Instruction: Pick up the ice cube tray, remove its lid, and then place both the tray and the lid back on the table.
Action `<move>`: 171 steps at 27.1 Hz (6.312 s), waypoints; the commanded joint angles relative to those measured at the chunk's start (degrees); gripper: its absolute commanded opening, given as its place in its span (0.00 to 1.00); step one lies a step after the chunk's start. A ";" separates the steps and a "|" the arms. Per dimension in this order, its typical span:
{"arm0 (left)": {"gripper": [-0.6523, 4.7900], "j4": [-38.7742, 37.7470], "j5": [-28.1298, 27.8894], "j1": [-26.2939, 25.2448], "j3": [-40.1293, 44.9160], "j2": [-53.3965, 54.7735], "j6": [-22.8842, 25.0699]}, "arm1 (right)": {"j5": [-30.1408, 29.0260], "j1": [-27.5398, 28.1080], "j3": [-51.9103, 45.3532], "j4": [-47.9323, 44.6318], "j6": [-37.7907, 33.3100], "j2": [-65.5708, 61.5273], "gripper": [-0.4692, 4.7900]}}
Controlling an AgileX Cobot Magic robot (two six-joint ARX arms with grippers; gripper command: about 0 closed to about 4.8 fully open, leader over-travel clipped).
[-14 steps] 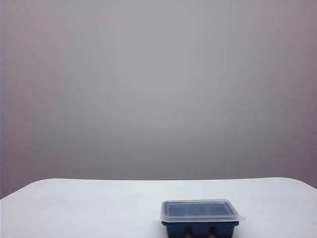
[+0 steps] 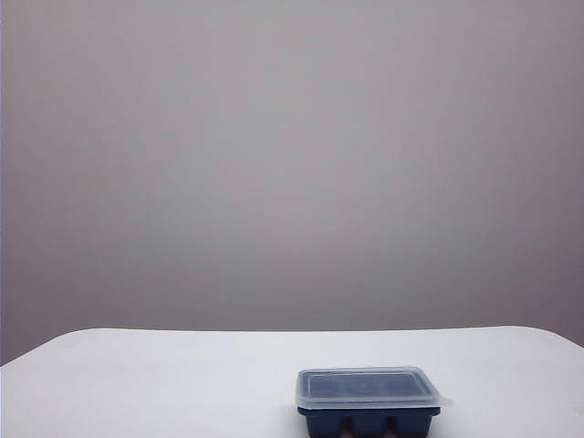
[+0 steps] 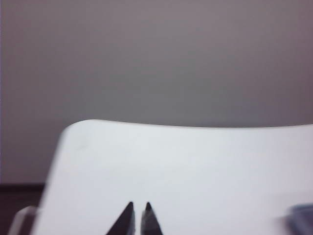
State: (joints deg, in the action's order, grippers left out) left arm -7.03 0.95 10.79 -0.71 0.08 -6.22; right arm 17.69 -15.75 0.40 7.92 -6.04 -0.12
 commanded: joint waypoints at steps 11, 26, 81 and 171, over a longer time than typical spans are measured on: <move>0.17 14.05 5.33 -0.04 -16.44 19.08 -0.33 | -1.09 0.09 9.70 -6.67 -4.22 -5.29 0.08; 0.17 17.33 37.22 -0.02 -30.08 48.11 23.87 | -40.26 14.97 24.55 -12.02 -11.63 -43.21 0.08; 0.46 37.97 48.76 7.85 -30.18 86.12 27.21 | -71.78 8.24 47.15 -9.25 -18.64 -113.48 0.51; 0.56 46.49 47.71 13.81 -30.18 86.20 24.26 | -93.88 -2.51 64.83 2.49 -22.47 -105.04 0.09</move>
State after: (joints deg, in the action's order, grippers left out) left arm 39.62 48.58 24.32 -30.76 86.48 17.17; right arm -74.87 -17.85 65.08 11.33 -28.47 -105.56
